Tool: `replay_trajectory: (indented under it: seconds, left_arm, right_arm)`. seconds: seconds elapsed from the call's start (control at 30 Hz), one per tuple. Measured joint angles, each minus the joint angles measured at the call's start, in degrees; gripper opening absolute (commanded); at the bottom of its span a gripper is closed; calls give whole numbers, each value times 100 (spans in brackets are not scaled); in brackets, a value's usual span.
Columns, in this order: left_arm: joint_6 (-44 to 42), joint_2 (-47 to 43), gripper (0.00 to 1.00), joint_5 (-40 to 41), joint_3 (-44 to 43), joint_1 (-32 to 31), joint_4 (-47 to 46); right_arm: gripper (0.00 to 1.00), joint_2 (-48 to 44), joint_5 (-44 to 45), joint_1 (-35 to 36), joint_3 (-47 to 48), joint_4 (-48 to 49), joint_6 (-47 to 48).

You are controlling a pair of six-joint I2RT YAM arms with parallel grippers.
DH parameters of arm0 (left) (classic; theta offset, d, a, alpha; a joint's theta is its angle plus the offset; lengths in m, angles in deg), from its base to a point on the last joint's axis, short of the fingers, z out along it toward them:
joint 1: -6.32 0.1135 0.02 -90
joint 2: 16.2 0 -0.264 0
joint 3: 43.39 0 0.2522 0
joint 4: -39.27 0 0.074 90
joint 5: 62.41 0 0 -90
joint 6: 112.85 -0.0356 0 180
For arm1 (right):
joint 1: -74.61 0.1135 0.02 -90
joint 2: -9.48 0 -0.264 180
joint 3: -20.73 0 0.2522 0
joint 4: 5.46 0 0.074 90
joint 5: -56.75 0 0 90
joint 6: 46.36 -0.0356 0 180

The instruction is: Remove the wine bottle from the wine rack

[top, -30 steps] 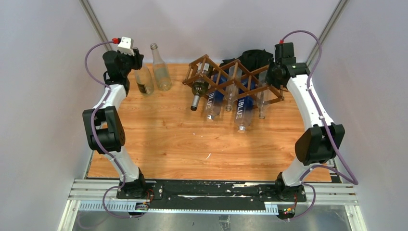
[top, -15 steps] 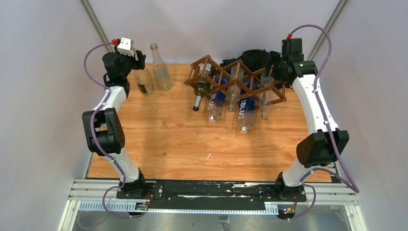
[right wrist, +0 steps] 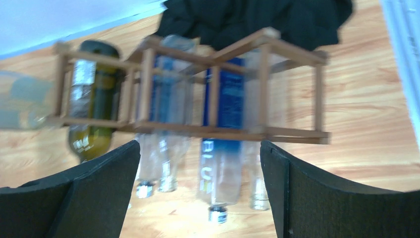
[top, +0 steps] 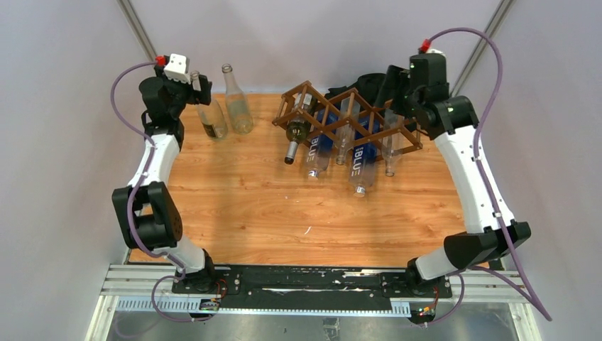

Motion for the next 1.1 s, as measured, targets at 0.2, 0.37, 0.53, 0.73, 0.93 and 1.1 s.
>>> replay_trajectory:
  seconds: [0.2,0.37,0.53,0.73,0.93,1.1]
  left_arm:
    - [-181,-557,100,-166,31,142,920]
    - [-448,-1003,100,-402,129,179,1779]
    - [-638,-1412,100,-702,487,181,2312]
    - [-782,-1703,100,-1008,684,181,2769]
    - [-831,-1845,100,-1172,719,181,2962]
    - [-815,-1969,100,-1259,833,181,3023]
  right_arm:
    - [95,107,118,1316,70,26,-284]
    - [95,787,129,2376,223,96,-527]
    - [95,1462,59,2977,289,205,-745]
    - [89,2175,28,3248,557,289,-999]
    - [85,2664,87,3252,647,348,-1174]
    - [81,3025,94,3252,675,385,-1231]
